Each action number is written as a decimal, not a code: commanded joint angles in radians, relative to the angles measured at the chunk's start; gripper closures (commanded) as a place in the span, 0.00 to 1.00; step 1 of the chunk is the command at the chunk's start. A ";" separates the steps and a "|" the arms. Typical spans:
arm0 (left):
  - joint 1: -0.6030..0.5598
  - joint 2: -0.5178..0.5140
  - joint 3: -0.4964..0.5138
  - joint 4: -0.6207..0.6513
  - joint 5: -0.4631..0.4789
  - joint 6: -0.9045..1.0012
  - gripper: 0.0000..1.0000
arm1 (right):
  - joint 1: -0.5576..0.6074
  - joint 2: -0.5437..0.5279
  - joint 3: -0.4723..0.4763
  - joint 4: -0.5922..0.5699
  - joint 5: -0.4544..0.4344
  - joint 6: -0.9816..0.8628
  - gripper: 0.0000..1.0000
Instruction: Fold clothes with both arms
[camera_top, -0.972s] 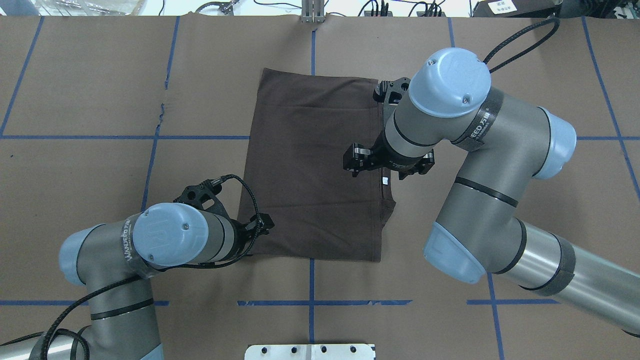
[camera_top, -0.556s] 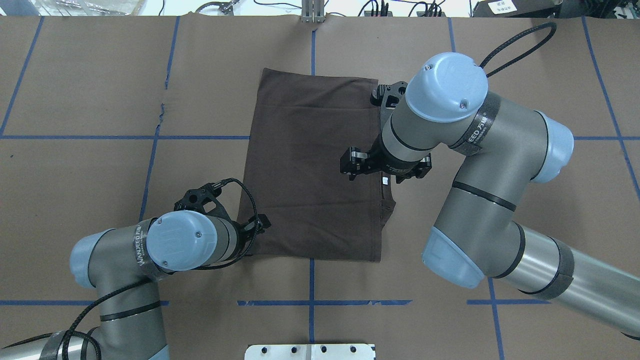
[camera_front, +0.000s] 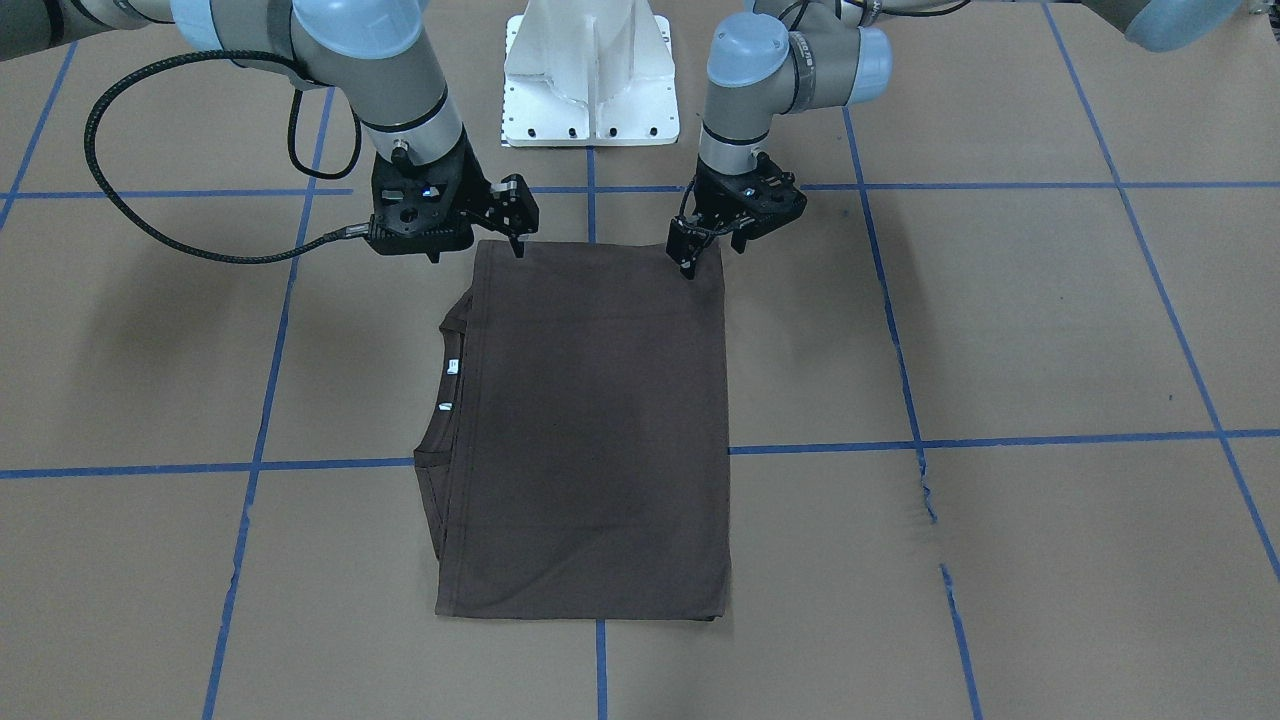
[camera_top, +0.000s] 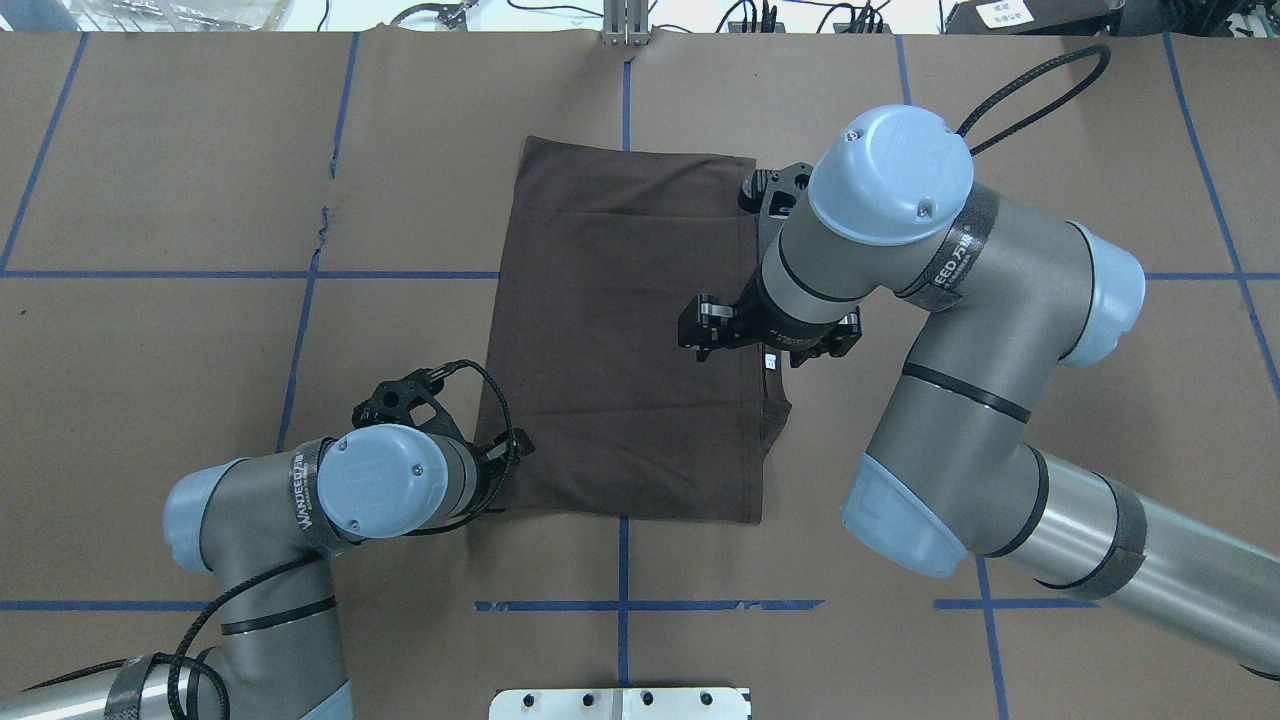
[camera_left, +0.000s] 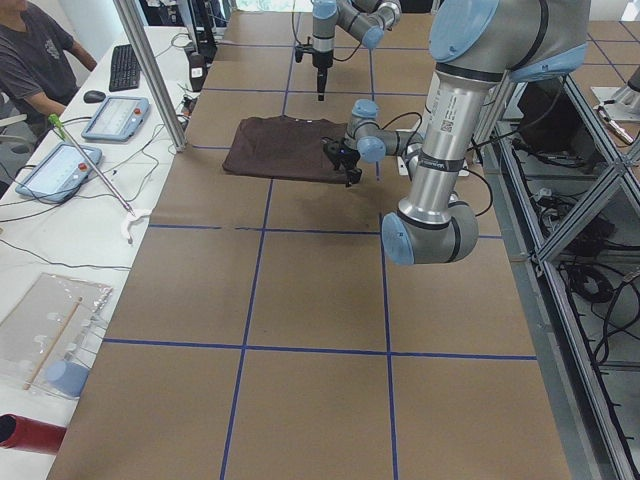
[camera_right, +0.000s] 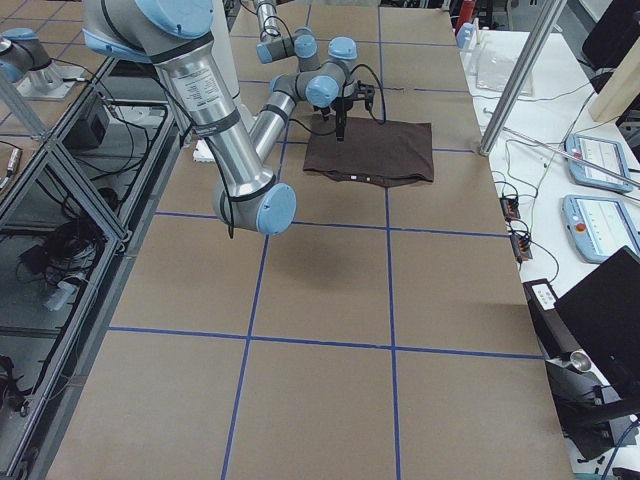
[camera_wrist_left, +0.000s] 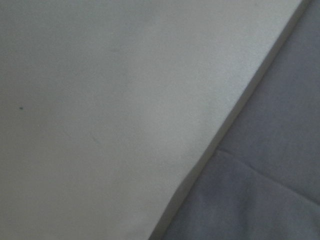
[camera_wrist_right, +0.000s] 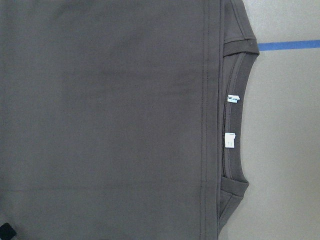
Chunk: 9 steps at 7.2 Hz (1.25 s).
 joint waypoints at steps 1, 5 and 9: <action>0.000 -0.009 0.003 -0.001 0.001 -0.002 0.25 | 0.000 0.002 0.000 0.000 0.000 -0.004 0.00; 0.000 -0.014 0.003 -0.001 -0.005 0.011 0.47 | 0.001 -0.002 0.007 0.000 0.002 -0.005 0.00; 0.000 -0.011 0.000 0.009 -0.005 0.015 0.25 | 0.001 -0.003 0.006 0.000 0.003 -0.012 0.00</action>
